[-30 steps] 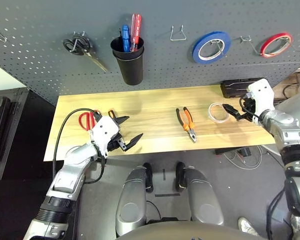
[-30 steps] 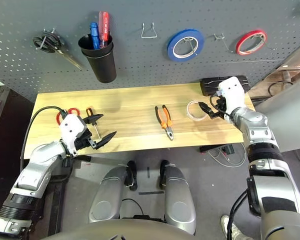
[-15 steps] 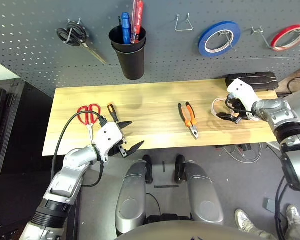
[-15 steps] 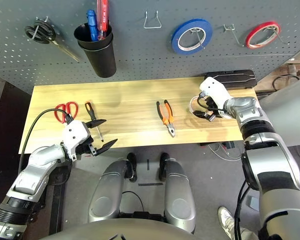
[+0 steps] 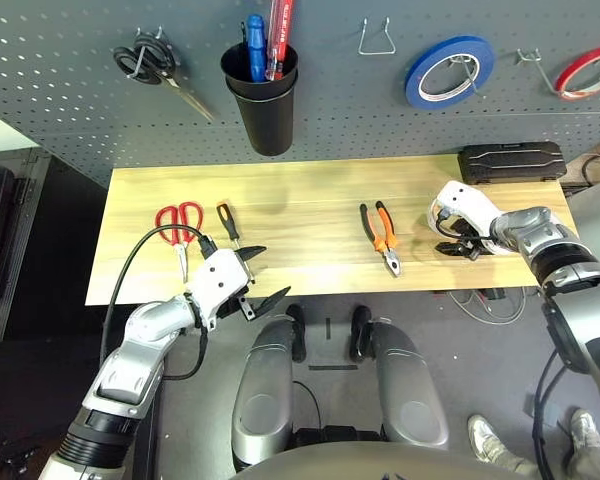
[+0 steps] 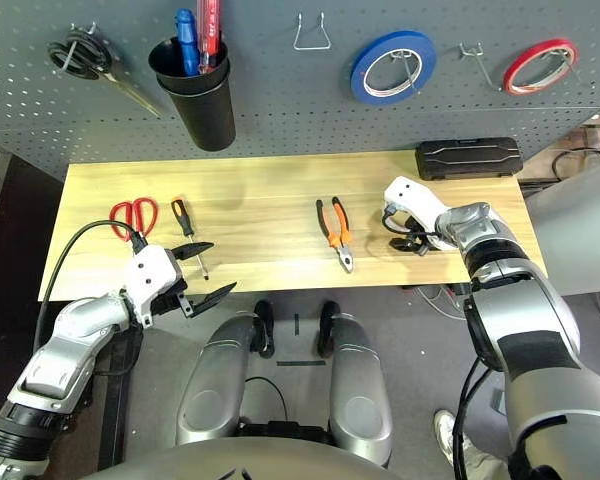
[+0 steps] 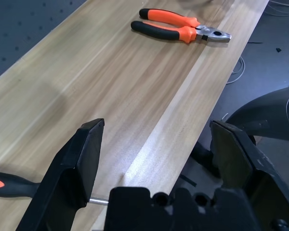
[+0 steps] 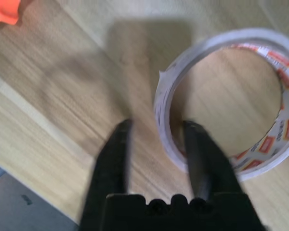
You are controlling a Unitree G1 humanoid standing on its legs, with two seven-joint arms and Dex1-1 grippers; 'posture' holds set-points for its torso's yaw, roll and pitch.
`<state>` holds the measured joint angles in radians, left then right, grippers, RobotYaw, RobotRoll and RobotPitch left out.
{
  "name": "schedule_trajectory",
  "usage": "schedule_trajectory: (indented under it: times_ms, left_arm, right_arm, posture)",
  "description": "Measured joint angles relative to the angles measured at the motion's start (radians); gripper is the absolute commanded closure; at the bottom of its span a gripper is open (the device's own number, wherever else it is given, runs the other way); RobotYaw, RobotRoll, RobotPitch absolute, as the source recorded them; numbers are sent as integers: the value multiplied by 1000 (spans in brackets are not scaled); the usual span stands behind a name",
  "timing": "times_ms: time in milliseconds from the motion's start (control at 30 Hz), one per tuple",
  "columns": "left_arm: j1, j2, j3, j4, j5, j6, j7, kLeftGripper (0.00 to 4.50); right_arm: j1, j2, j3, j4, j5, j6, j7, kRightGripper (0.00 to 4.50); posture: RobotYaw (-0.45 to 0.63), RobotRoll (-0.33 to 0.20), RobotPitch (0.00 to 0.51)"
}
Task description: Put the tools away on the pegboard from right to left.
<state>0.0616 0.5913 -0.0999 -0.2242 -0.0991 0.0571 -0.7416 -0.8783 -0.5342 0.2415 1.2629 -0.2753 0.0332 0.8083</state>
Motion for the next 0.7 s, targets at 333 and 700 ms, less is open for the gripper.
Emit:
schedule_trajectory:
  times_ms: [333,700]
  left_arm:
    - [-17,-2,-11,3,5,7,6,0]
    - [-82,-35,-28,79,9,-80,1,0]
  right_arm:
    - [12,-5,-26,-9,4,-40,-57,4464]
    - [309,-79,-151,-466,85,-158,-193,4464]
  posture:
    - [144,0,367]
    - [103,0,291]
